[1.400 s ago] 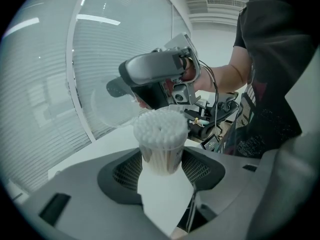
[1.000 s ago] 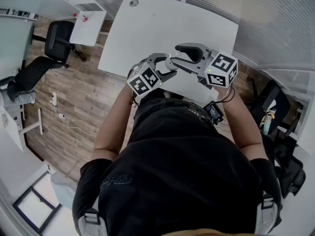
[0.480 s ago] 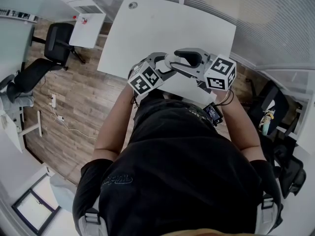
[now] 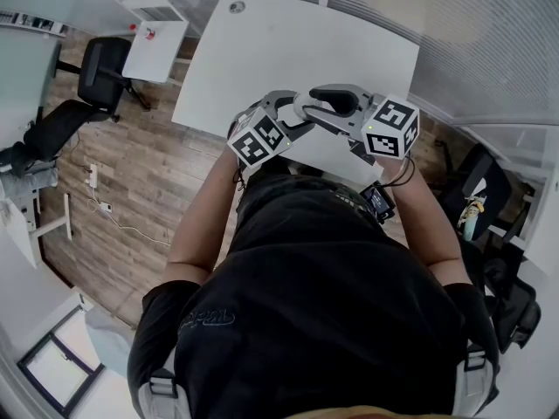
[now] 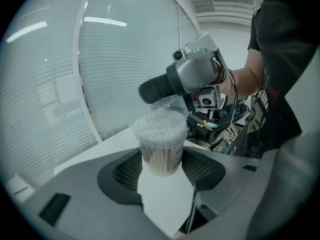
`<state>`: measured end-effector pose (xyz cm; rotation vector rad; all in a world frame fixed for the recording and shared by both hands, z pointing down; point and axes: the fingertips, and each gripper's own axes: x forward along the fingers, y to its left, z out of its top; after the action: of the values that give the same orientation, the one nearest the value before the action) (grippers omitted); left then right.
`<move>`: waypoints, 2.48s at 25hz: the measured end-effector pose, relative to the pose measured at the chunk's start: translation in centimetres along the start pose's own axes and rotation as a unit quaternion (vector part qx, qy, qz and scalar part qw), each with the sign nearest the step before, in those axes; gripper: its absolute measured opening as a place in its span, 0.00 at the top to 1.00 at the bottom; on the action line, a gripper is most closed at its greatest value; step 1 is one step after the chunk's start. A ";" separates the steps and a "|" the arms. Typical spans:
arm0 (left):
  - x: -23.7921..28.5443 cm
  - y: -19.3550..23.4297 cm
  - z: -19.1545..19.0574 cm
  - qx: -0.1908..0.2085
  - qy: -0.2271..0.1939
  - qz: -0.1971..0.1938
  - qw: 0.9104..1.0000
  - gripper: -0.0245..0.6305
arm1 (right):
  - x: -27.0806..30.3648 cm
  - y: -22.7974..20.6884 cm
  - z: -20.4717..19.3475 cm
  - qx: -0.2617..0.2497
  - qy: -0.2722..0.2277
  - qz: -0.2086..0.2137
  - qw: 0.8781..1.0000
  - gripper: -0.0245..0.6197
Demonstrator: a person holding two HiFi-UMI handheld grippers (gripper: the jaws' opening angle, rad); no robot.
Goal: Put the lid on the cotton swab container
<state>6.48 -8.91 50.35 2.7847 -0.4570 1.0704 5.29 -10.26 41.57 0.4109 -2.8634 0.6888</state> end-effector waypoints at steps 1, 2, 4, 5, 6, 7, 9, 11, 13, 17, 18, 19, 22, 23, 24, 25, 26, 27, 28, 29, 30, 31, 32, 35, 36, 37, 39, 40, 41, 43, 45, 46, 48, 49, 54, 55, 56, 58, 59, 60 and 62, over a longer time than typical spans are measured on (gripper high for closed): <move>0.0 0.0 0.0 0.001 -0.001 0.000 1.000 0.57 | 0.0 -0.1 0.0 0.001 0.000 -0.003 1.000 0.74; 0.0 0.0 0.2 0.002 -0.002 0.001 1.000 0.57 | 0.0 -0.3 0.0 0.002 -0.001 -0.008 1.000 0.79; -0.1 0.0 0.4 0.003 -0.005 0.001 1.000 0.57 | -0.1 -0.6 0.1 0.005 -0.003 -0.016 1.000 0.82; -0.1 0.0 0.5 0.003 -0.005 0.002 1.000 0.57 | -0.2 -0.7 0.1 0.005 -0.002 -0.018 1.000 0.82; -0.1 0.0 0.6 0.003 -0.005 0.002 1.000 0.57 | -0.3 -0.8 0.1 0.003 -0.001 -0.021 1.000 0.82; -0.1 0.1 0.7 0.004 -0.005 0.003 1.000 0.57 | -0.3 -0.8 0.0 0.000 0.001 -0.023 1.000 0.82; -0.1 0.1 1.0 0.005 -0.005 0.003 1.000 0.57 | -0.3 -0.8 0.1 -0.007 0.005 -0.028 1.000 0.82; -0.1 0.1 1.1 0.004 -0.005 0.002 1.000 0.57 | -0.2 -0.8 0.2 -0.014 0.007 -0.033 0.999 0.82; 0.1 0.0 1.2 0.000 -0.007 0.001 1.000 0.57 | -0.3 -0.7 0.1 -0.023 0.010 -0.039 0.999 0.82; 0.2 -0.3 1.3 -0.003 -0.006 0.003 1.000 0.57 | -0.6 -0.7 -0.2 -0.036 0.019 -0.050 0.998 0.82; 0.2 -0.3 1.3 -0.003 -0.008 0.004 1.000 0.57 | -0.6 -0.8 -0.2 -0.038 0.019 -0.052 0.998 0.82; 0.2 -0.2 1.4 -0.004 -0.011 0.004 1.000 0.57 | -0.6 -0.8 -0.2 -0.040 0.019 -0.054 0.998 0.82; 0.3 -0.1 1.6 -0.007 -0.016 0.004 1.000 0.57 | -0.5 -0.7 0.0 -0.051 0.019 -0.059 0.997 0.82; 0.2 -0.2 1.7 -0.006 -0.017 0.004 1.000 0.57 | -0.4 -0.6 0.0 -0.055 0.018 -0.060 0.997 0.82; 0.1 -0.2 1.8 -0.003 -0.016 0.006 1.000 0.57 | -0.4 -0.5 0.0 -0.059 0.017 -0.061 0.996 0.82; 0.0 -0.2 1.9 0.000 -0.016 0.008 1.000 0.57 | -0.4 -0.4 0.1 -0.065 0.017 -0.062 0.996 0.82; -0.1 -0.2 2.1 0.002 -0.016 0.010 1.000 0.57 | -0.5 -0.3 0.2 -0.072 0.018 -0.063 0.995 0.82; -0.2 -0.2 2.2 0.003 -0.016 0.012 1.000 0.57 | -0.5 -0.2 0.2 -0.079 0.020 -0.065 0.995 0.82; -0.3 -0.2 2.3 0.004 -0.016 0.012 1.000 0.57 | -0.5 -0.2 0.3 -0.085 0.022 -0.065 0.994 0.82; -0.3 -0.2 2.3 0.004 -0.015 0.013 1.000 0.57 | -0.5 -0.1 0.3 -0.091 0.025 -0.065 0.993 0.82; -0.4 -0.2 2.3 0.004 -0.015 0.013 1.000 0.57 | -0.5 -0.1 0.3 -0.097 0.027 -0.065 0.993 0.83; -0.4 -0.2 2.3 0.004 -0.014 0.012 1.000 0.57 | -0.4 0.0 0.4 -0.103 0.030 -0.066 0.992 0.83; -0.4 -0.2 2.3 0.003 -0.012 0.012 1.000 0.57 | -0.3 0.0 0.4 -0.109 0.032 -0.066 0.991 0.83; -0.3 -0.1 2.0 0.004 -0.003 0.011 1.000 0.57 | 0.0 0.1 0.2 -0.123 0.039 -0.068 0.989 0.83; -0.3 -0.1 1.9 0.003 -0.001 0.010 1.000 0.57 | 0.1 0.2 0.1 -0.128 0.041 -0.069 0.989 0.83; -0.3 -0.1 1.9 0.003 0.001 0.009 1.000 0.57 | 0.2 0.2 0.0 -0.132 0.043 -0.069 0.988 0.83; -0.2 -0.2 1.8 0.003 0.006 0.007 1.000 0.57 | 0.3 0.3 -0.2 -0.139 0.045 -0.070 0.987 0.83; -0.2 -0.2 1.7 0.003 0.008 0.006 1.000 0.57 | 0.3 0.3 -0.2 -0.140 0.045 -0.070 0.987 0.83; -0.2 -0.2 1.7 0.003 0.009 0.005 1.000 0.57 | 0.3 0.3 -0.2 -0.139 0.045 -0.070 0.987 0.83; -0.2 -0.2 1.8 0.004 0.010 0.005 1.000 0.57 | 0.3 0.2 -0.3 -0.136 0.045 -0.070 0.987 0.83; -0.1 -0.3 1.7 0.003 0.010 0.006 1.000 0.57 | 0.2 0.2 -0.3 -0.134 0.045 -0.070 0.988 0.83; 0.0 -0.4 1.7 0.001 0.009 0.006 1.000 0.57 | 0.1 0.2 -0.3 -0.133 0.044 -0.070 0.988 0.83; 0.0 -0.3 1.7 -0.006 0.007 0.006 1.000 0.57 | 0.0 0.1 -0.2 -0.126 0.036 -0.072 0.989 0.83; 0.0 -0.3 1.8 -0.010 0.003 0.005 1.000 0.57 | -0.1 0.1 -0.1 -0.120 0.029 -0.072 0.990 0.83; -0.2 -0.3 2.3 -0.022 -0.014 0.002 1.000 0.57 | -0.5 -0.1 0.5 -0.104 0.009 -0.075 0.992 0.83; -0.2 -0.3 2.3 -0.023 -0.014 0.002 1.000 0.57 | -0.5 -0.1 0.5 -0.104 0.008 -0.075 0.992 0.83; -0.2 -0.4 2.2 -0.024 -0.014 0.002 1.000 0.57 | -0.5 -0.1 0.5 -0.103 0.007 -0.075 0.992 0.83; 0.0 -0.6 1.9 -0.024 -0.009 0.002 1.000 0.57 | -0.7 -0.1 0.5 -0.098 0.001 -0.077 0.992 0.83; 0.1 -0.6 1.8 -0.023 -0.007 0.003 1.000 0.57 | -0.9 -0.1 0.6 -0.096 -0.003 -0.079 0.992 0.83; 0.1 -0.6 1.7 -0.023 -0.007 0.004 1.000 0.57 | -1.0 -0.2 0.6 -0.094 -0.007 -0.080 0.992 0.83; 0.0 -0.5 1.6 -0.022 -0.006 0.007 1.000 0.57 | -1.2 -0.4 0.7 -0.092 -0.012 -0.086 0.992 0.83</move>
<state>7.65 -8.81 49.20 2.7551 -0.4975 1.0334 6.51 -10.64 40.81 0.6321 -2.8366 0.3899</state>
